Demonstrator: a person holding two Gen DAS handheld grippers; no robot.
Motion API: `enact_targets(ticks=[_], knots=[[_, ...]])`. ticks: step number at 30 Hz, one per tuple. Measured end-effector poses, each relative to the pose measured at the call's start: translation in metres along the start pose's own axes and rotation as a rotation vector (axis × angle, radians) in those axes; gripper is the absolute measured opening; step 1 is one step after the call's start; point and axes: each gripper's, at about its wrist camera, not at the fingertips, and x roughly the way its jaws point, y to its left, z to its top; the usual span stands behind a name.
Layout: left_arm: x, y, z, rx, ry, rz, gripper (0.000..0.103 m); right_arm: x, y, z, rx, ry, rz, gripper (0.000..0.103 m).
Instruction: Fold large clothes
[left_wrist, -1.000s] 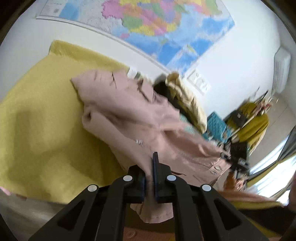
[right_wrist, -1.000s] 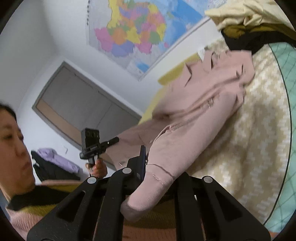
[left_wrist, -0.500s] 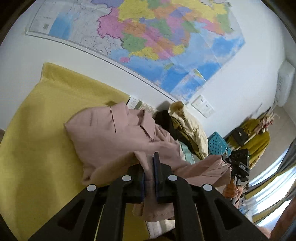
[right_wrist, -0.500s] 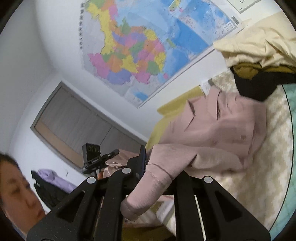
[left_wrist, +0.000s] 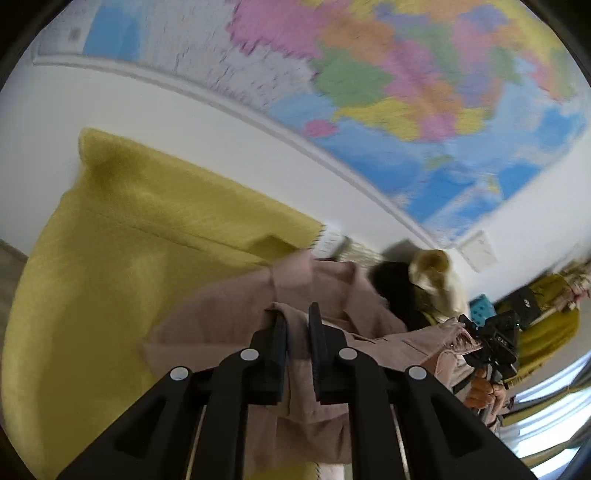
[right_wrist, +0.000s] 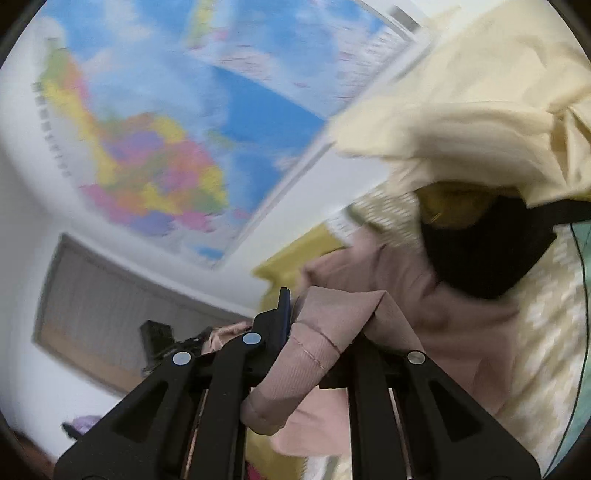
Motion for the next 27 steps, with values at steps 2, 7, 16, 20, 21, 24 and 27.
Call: enact_targets(ticks=[2,7,16,20,21,24,27], knots=[[0.019,0.008,0.010,-0.017,0.015,0.026,0.009,0.018,-0.018,0.010,0.045,0.012,-0.050,0.013],[0.054,0.028,0.027,-0.043,0.033,0.135,0.022,0.055,-0.041,0.020,0.071,0.071,-0.158,0.042],[0.056,-0.039,-0.028,0.400,0.095,0.236,0.074,0.031,0.019,-0.002,-0.227,0.044,-0.228,0.075],[0.094,-0.040,-0.043,0.443,0.183,0.341,0.073,0.042,0.053,-0.032,-0.453,0.086,-0.309,0.075],[0.103,-0.038,-0.040,0.432,0.191,0.361,0.066,0.055,0.059,-0.044,-0.511,0.129,-0.328,0.075],[0.122,-0.023,-0.029,0.362,0.204,0.377,0.029,0.090,0.069,-0.072,-0.661,0.241,-0.373,0.077],[0.129,-0.013,-0.018,0.305,0.198,0.371,0.004,0.120,0.068,-0.099,-0.765,0.325,-0.400,0.080]])
